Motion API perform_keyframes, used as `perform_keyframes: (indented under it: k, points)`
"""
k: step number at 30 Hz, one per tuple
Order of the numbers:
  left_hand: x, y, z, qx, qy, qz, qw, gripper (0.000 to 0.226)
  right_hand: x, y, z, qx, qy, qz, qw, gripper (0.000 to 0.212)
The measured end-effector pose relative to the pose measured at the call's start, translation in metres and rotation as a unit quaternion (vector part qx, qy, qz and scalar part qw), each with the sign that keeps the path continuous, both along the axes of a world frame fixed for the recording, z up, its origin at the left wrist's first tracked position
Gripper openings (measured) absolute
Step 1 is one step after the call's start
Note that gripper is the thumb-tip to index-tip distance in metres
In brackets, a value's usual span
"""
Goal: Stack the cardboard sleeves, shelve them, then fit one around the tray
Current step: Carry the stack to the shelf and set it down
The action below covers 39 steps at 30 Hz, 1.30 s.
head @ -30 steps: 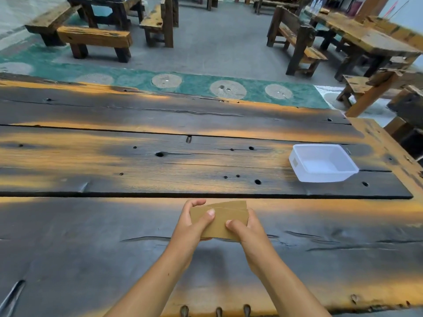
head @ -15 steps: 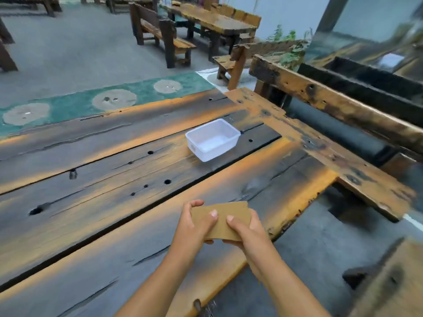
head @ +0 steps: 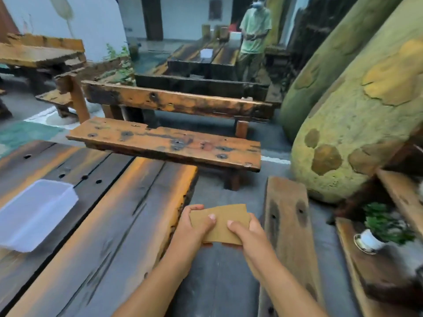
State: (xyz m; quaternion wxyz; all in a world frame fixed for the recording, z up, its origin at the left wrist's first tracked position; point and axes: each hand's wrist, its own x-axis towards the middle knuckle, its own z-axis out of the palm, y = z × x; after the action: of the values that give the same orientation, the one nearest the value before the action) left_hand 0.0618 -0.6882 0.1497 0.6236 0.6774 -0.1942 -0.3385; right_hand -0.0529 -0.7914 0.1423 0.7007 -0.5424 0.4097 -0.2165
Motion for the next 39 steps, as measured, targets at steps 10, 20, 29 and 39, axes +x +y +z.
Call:
perform_keyframes:
  k: [10, 20, 29, 39]
  points:
    - [-0.049, -0.175, 0.013, 0.011, 0.027, -0.274, 0.961, 0.026, -0.091, -0.111, 0.007, 0.010, -0.047, -0.229, 0.972, 0.037]
    - [-0.067, -0.348, 0.017, 0.000, 0.075, -0.477, 0.876, 0.047, -0.118, -0.208, 0.028, -0.007, -0.057, -0.445, 0.893, 0.026]
    - [-0.128, -0.447, 0.039, 0.025, 0.099, -0.637, 0.764, 0.059, -0.170, -0.239, 0.059, -0.035, -0.031, -0.598, 0.800, 0.024]
    - [-0.255, -0.494, 0.079, -0.031, 0.081, -0.706, 0.703, 0.044, -0.256, -0.274, 0.101, -0.098, -0.028, -0.668, 0.737, 0.029]
